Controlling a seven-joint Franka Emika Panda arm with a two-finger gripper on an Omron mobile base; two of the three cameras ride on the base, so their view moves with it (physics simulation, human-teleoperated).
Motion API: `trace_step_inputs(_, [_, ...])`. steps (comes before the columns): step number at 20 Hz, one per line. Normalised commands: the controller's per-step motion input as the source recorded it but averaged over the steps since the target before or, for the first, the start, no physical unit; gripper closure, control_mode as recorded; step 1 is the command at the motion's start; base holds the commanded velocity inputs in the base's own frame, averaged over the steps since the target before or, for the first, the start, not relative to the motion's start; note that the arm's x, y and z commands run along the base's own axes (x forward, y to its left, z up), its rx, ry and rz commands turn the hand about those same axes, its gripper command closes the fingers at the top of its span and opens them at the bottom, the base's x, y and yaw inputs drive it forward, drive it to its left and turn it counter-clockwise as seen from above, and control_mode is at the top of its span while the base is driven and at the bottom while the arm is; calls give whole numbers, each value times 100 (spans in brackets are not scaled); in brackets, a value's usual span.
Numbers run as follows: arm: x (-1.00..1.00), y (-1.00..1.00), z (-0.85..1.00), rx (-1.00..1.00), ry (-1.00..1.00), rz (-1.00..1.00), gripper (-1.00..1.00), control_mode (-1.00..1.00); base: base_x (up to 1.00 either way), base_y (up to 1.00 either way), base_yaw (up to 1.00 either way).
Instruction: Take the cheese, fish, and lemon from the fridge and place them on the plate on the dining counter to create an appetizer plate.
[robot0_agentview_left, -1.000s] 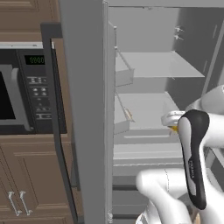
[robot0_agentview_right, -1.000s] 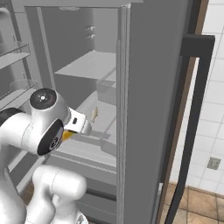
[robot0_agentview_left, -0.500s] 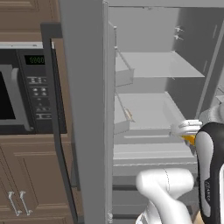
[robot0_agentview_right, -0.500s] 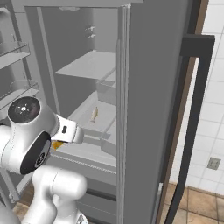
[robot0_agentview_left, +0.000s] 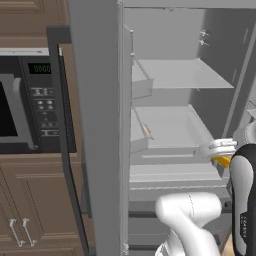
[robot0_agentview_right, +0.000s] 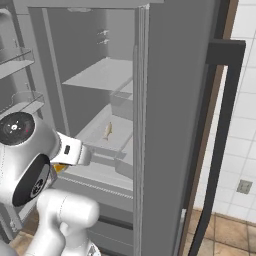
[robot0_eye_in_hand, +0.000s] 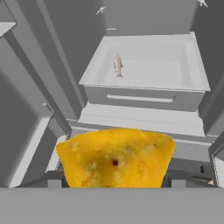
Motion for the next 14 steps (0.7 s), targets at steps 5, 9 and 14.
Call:
trace_step_inputs(5, [0, 0, 0, 0, 0, 0, 100, 100, -59, 8, 0])
trace_step_inputs(9, [0, 0, 0, 0, 0, 0, 100, 100, -79, 5, 2])
trace_step_inputs(14, [0, 0, 0, 0, 0, 0, 100, 100, -82, 19, 3])
